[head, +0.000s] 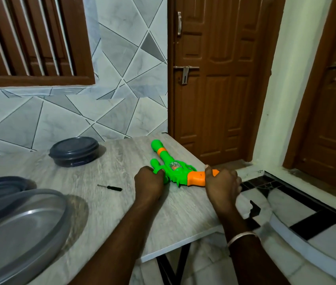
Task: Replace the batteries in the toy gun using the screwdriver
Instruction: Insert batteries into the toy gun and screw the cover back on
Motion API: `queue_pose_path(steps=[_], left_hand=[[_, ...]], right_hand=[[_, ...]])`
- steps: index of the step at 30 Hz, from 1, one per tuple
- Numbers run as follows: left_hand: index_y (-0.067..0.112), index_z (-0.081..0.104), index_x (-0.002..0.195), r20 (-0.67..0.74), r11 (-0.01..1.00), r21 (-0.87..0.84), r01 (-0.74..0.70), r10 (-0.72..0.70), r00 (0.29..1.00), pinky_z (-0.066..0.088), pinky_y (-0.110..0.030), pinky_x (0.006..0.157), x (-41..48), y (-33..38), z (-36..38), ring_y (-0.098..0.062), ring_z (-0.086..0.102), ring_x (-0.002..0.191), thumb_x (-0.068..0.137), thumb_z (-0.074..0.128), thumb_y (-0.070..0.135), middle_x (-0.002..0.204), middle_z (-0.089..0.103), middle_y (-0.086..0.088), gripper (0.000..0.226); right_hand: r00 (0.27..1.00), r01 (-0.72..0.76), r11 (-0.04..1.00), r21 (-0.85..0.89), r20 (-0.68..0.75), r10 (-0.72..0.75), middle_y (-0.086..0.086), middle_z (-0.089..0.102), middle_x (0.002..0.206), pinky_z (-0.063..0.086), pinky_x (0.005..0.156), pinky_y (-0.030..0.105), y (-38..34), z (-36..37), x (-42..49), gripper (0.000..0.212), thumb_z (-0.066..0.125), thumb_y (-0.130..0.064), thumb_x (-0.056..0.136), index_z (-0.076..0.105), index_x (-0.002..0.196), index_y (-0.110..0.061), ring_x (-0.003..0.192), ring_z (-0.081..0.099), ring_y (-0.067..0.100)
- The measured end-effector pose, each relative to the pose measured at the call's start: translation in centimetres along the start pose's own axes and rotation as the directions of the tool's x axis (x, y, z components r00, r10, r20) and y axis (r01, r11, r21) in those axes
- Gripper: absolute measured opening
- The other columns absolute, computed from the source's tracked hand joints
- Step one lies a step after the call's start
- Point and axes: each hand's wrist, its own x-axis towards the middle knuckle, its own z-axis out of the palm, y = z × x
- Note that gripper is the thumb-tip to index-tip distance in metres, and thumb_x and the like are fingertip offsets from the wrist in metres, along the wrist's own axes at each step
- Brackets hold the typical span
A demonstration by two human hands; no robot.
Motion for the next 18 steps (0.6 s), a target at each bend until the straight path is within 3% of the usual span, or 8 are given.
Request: queue_pose_path(steps=[3,6,11,15,18], left_hand=[[-0.001,0.071,0.102,-0.032,0.999,0.038,-0.037,0.039,0.999,0.048,-0.039,0.084,0.00,0.29,-0.04,-0.038,0.064,0.101,0.093,0.068,0.031,0.101,0.072,-0.021,0.033],[-0.001,0.071,0.099,-0.041,0.998,0.031,-0.057,0.059,0.997,0.047,-0.038,0.080,-0.03,0.14,0.09,-0.037,0.065,0.095,0.094,0.068,0.032,0.095,0.071,-0.020,0.034],[0.008,0.067,0.082,-0.023,0.996,0.011,-0.093,0.093,0.995,0.028,-0.024,0.049,-0.62,0.18,-0.01,-0.018,0.052,0.063,0.089,0.073,0.037,0.066,0.056,-0.001,0.031],[0.007,0.071,0.091,0.010,0.996,0.010,-0.091,0.090,0.996,0.034,-0.028,0.058,-0.50,-0.09,-0.09,-0.021,0.058,0.071,0.085,0.078,0.038,0.076,0.062,-0.002,0.032],[0.004,0.071,0.107,0.004,0.997,-0.009,-0.079,0.079,0.997,0.040,-0.028,0.069,-0.59,-0.02,-0.09,-0.026,0.065,0.090,0.086,0.077,0.037,0.094,0.069,-0.010,0.039]], right_hand=[[1.000,0.010,1.000,-0.012,0.000,-0.010,0.019,0.054,0.126,0.035,0.102,0.046,0.00,0.04,-0.11,0.053,0.045,-0.051,0.097,0.063,0.119,-0.007,0.121,0.045,0.035],[1.000,0.017,0.999,-0.039,0.001,-0.017,0.018,0.053,0.127,0.035,0.101,0.044,-0.11,0.01,-0.11,0.049,0.045,-0.049,0.098,0.063,0.120,-0.008,0.121,0.045,0.034],[0.999,0.043,0.995,-0.091,0.032,-0.040,0.017,0.053,0.127,0.035,0.100,0.046,-0.19,0.51,0.26,0.048,0.040,-0.050,0.100,0.064,0.117,-0.012,0.121,0.044,0.034],[0.998,0.056,0.993,-0.108,0.040,-0.052,0.018,0.053,0.128,0.035,0.101,0.047,-0.24,0.81,0.34,0.052,0.038,-0.051,0.100,0.063,0.118,-0.010,0.122,0.044,0.034],[0.998,0.060,0.993,-0.100,0.042,-0.056,0.019,0.053,0.128,0.034,0.102,0.047,-0.12,0.71,0.33,0.053,0.037,-0.052,0.100,0.063,0.118,-0.009,0.122,0.043,0.035]])
